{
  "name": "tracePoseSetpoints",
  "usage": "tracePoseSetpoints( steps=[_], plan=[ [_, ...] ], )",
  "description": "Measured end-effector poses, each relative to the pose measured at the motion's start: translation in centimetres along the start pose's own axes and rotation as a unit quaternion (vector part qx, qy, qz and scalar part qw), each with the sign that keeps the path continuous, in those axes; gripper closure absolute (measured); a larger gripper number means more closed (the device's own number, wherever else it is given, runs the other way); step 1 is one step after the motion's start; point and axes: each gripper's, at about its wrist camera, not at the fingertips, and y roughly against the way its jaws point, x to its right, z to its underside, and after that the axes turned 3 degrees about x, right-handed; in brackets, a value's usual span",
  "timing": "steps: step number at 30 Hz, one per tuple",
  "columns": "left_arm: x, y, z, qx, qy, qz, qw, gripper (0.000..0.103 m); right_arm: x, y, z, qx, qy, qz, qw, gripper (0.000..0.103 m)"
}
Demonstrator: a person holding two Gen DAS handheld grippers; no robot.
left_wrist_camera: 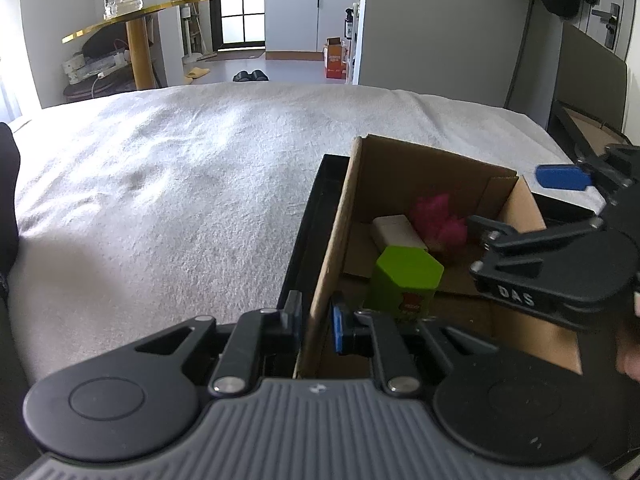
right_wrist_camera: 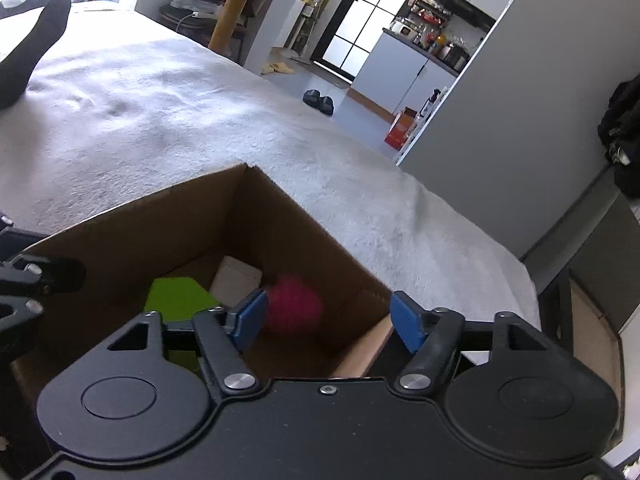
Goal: Organize rigid objects
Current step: 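Lift the pink doll with the right gripper and release it into the box, then move the right gripper to the brown-haired doll and grasp it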
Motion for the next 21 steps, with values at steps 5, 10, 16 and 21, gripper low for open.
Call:
tracePoseSetpoints(
  steps=[5,10,16,21],
  plan=[
    [0.3,0.0,0.0,-0.005,-0.007,-0.004,1.0,0.085,0.8,1.3,0.9,-0.009,-0.022,0.01,1.0,0.032],
    [0.5,0.2,0.0,-0.006,-0.013,-0.009,0.9999,0.077,2.2,2.5,2.0,-0.023,-0.067,0.013,0.997,0.026],
    [0.8,0.4,0.0,-0.004,-0.021,-0.015,0.9997,0.048,3.3,4.2,3.6,-0.034,-0.096,0.032,0.994,0.016],
    [1.2,0.6,-0.1,-0.001,-0.038,-0.023,0.999,0.038,4.1,5.2,4.3,-0.038,-0.116,0.044,0.992,0.011]
  ],
)
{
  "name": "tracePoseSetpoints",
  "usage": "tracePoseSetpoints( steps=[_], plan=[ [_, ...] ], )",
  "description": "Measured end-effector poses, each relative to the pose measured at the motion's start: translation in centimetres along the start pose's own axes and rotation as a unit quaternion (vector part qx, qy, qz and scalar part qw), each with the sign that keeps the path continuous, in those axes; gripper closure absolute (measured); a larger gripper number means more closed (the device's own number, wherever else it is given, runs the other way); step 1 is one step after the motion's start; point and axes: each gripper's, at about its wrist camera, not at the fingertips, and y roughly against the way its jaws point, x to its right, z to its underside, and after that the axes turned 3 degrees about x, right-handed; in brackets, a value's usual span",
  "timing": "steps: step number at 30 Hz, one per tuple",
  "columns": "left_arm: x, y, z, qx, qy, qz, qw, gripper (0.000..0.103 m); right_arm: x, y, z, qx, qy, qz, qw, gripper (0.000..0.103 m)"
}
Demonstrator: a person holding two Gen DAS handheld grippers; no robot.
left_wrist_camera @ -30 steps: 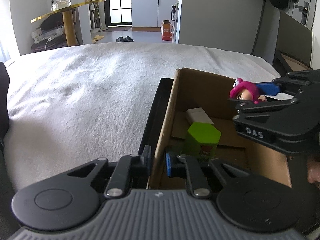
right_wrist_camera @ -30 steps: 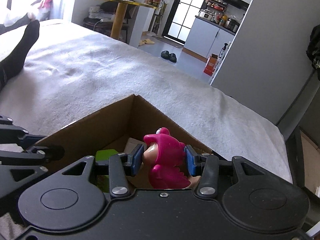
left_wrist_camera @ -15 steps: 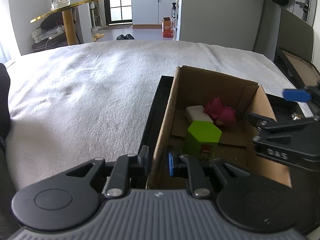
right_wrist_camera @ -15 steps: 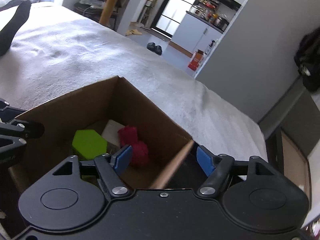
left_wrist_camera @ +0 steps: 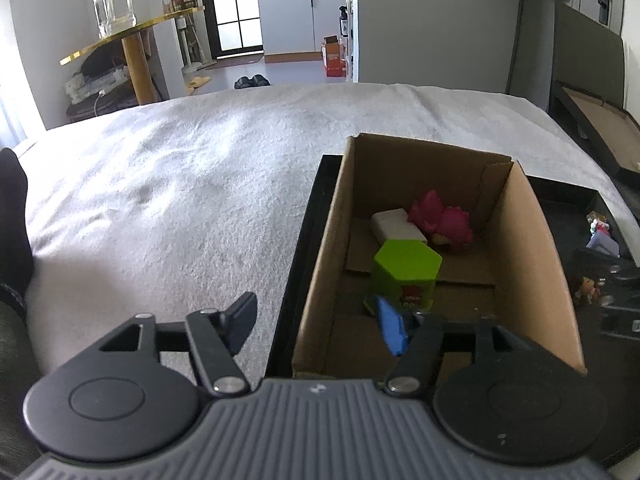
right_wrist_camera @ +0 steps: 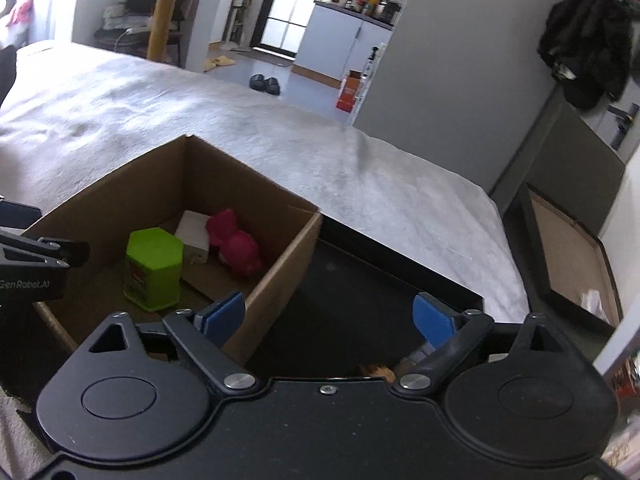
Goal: Organize rigid objects
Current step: 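Move the right gripper to the brown-haired doll and grasp it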
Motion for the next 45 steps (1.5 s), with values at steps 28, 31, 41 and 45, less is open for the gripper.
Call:
tracePoseSetpoints(
  steps=[28,31,41,45],
  plan=[
    [2.1,0.9,-0.5,0.022,-0.047,0.0,0.9987,0.03,6.5,0.5,4.6,-0.042,-0.12,0.023,0.992,0.004],
    [2.4,0.7,-0.4,0.021,-0.054,-0.005,0.9983,0.026,7.0,0.3,5.1,-0.043,-0.127,0.021,0.991,0.003],
    [3.1,0.2,-0.4,0.018,-0.065,-0.014,0.9976,0.023,8.7,-1.5,6.6,-0.05,-0.159,0.004,0.986,0.003],
    [3.4,0.2,-0.4,0.021,-0.071,-0.017,0.9971,0.023,9.0,-2.5,7.2,-0.057,-0.183,-0.006,0.981,0.006]
  ],
)
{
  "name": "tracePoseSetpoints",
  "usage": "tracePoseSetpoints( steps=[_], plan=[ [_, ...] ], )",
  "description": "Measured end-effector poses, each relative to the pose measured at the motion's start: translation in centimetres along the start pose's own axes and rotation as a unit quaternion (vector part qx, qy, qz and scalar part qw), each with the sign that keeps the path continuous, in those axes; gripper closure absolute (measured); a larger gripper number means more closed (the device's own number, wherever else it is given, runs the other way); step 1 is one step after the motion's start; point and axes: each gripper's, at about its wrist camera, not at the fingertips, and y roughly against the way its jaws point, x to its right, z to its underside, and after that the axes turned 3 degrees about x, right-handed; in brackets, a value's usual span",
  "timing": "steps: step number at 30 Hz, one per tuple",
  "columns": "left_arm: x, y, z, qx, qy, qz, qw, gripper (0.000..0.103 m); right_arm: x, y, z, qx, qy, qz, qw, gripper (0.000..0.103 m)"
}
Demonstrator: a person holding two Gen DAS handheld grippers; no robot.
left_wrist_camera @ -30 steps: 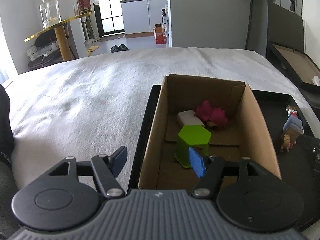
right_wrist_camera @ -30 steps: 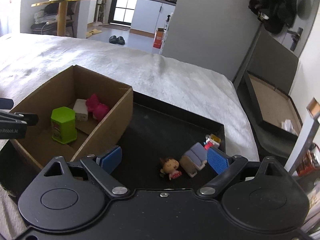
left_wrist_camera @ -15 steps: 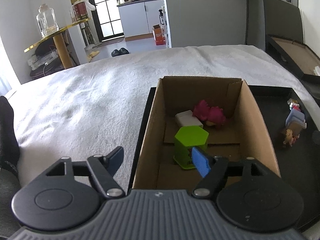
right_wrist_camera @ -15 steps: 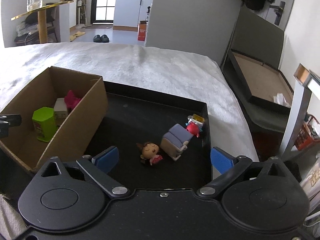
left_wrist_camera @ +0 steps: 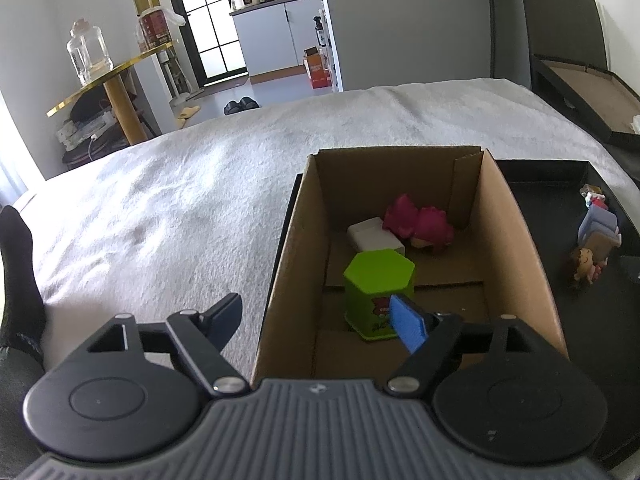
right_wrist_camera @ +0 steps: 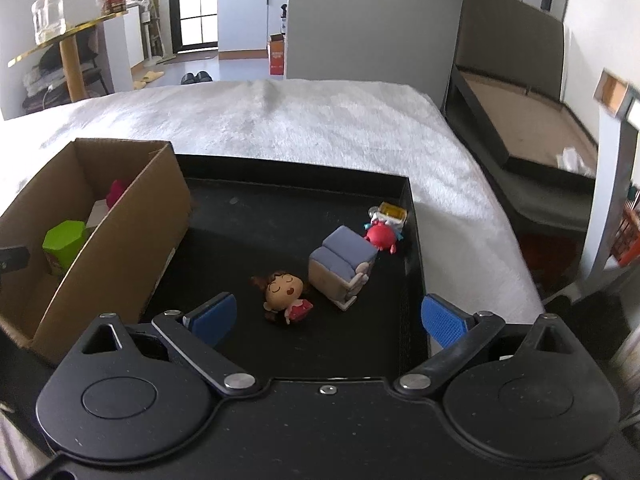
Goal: Organize rigid objects
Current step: 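Move the right gripper to the brown-haired doll and grasp it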
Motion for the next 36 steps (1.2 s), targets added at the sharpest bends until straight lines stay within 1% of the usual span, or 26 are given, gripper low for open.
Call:
tracePoseSetpoints(
  steps=[1,5,7,11,15,17,19,21,30,36],
  plan=[
    [0.0,0.0,0.0,0.0,-0.001,0.0,1.0,0.023,0.1,-0.4,0.1,-0.004,-0.007,-0.004,1.0,0.008],
    [0.1,-0.3,-0.1,-0.001,-0.001,-0.006,1.0,0.023,0.1,-1.6,0.4,-0.016,-0.026,-0.01,0.999,0.011],
    [0.0,-0.4,-0.1,-0.001,0.002,-0.009,1.0,0.023,0.0,-2.2,0.6,-0.025,-0.039,-0.016,0.999,0.018],
    [-0.3,-0.6,-0.2,-0.002,0.01,-0.011,0.9999,0.023,0.0,-3.4,0.8,-0.041,-0.072,-0.033,0.996,0.026],
    [-0.5,-0.9,-0.3,-0.003,0.008,-0.013,0.9999,0.023,-0.3,-4.5,0.9,-0.051,-0.093,-0.042,0.994,0.028],
    [-0.6,-1.0,-0.4,-0.004,0.011,-0.016,0.9998,0.023,-0.4,-5.1,0.9,-0.058,-0.106,-0.05,0.991,0.032],
    [-0.8,-1.0,-0.4,-0.005,0.016,-0.017,0.9997,0.023,-0.4,-5.6,1.0,-0.067,-0.121,-0.059,0.989,0.04],
    [-0.9,-1.1,-0.4,-0.005,0.018,-0.016,0.9997,0.023,-0.4,-6.1,1.0,-0.072,-0.133,-0.066,0.986,0.043],
    [-0.7,-1.3,-0.3,-0.007,0.015,-0.01,0.9998,0.023,-0.9,-7.0,0.2,-0.062,-0.147,-0.075,0.984,0.044],
    [-0.9,-1.4,-0.2,-0.01,0.021,-0.012,0.9997,0.023,-1.9,-7.3,0.1,-0.055,-0.121,-0.063,0.989,0.044]
  ],
)
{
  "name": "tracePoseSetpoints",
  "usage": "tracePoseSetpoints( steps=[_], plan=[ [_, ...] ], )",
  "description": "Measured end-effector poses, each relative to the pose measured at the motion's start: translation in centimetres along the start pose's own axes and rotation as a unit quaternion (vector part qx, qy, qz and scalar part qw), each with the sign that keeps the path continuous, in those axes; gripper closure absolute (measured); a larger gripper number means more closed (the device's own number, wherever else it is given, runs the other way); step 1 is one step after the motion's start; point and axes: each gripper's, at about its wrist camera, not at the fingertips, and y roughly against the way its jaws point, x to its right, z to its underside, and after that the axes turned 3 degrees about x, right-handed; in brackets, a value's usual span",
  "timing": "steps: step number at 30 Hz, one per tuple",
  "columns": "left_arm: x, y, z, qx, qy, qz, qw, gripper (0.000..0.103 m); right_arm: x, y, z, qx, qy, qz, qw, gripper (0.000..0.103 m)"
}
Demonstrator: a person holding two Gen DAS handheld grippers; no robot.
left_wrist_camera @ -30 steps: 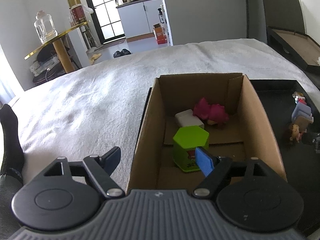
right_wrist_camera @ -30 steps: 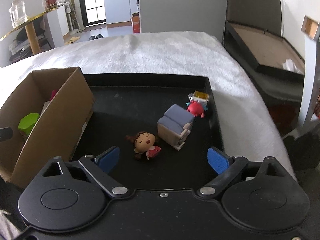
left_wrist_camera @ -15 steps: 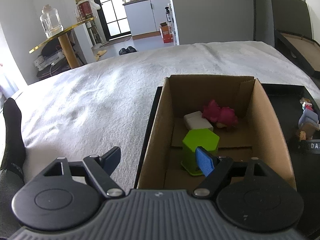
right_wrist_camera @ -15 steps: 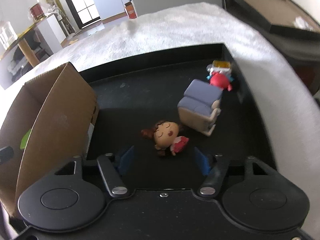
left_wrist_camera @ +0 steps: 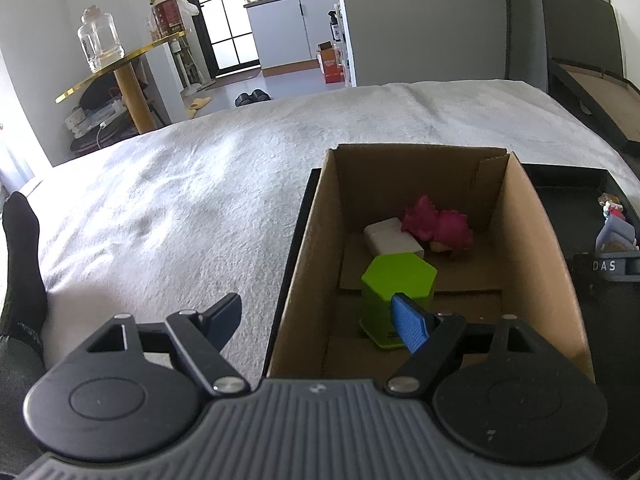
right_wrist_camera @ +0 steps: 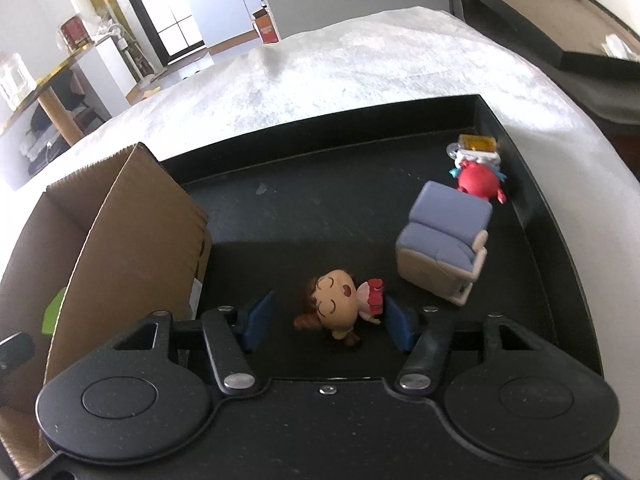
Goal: Organize rigid objects
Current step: 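Move the right gripper to the brown-haired doll and grasp it, then carry the brown-haired doll with the right gripper and drop it into the box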
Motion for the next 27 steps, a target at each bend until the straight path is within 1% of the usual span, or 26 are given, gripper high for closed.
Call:
tracePoseSetpoints(
  steps=[2,3,4,6,9,17,27],
  plan=[
    [0.0,0.0,0.1,-0.001,0.001,-0.001,1.0,0.023,-0.3,0.0,0.1,0.003,0.014,0.009,1.0,0.047],
    [0.0,-0.1,0.1,-0.001,0.0,-0.002,1.0,0.023,-0.4,0.0,0.0,0.003,0.022,0.017,1.0,0.06],
    [0.0,-0.1,0.0,-0.001,0.0,-0.002,1.0,0.023,-0.6,0.1,0.0,0.0,0.031,0.02,0.999,0.06],
    [-0.1,0.0,0.0,-0.001,0.002,-0.003,1.0,0.023,-0.5,0.5,-0.1,-0.004,0.03,0.012,0.999,0.06],
    [0.0,0.0,0.2,-0.002,0.002,-0.002,1.0,0.023,-0.6,1.5,-0.1,0.001,0.046,0.017,0.999,0.06],
    [-0.5,0.4,0.2,0.0,0.012,0.002,0.9999,0.023,-0.4,4.3,0.2,-0.004,0.047,0.025,0.999,0.06],
    [-1.0,0.8,0.5,0.005,0.019,0.003,0.9998,0.023,-1.5,6.3,-0.2,0.01,0.056,0.032,0.998,0.06]
  ],
)
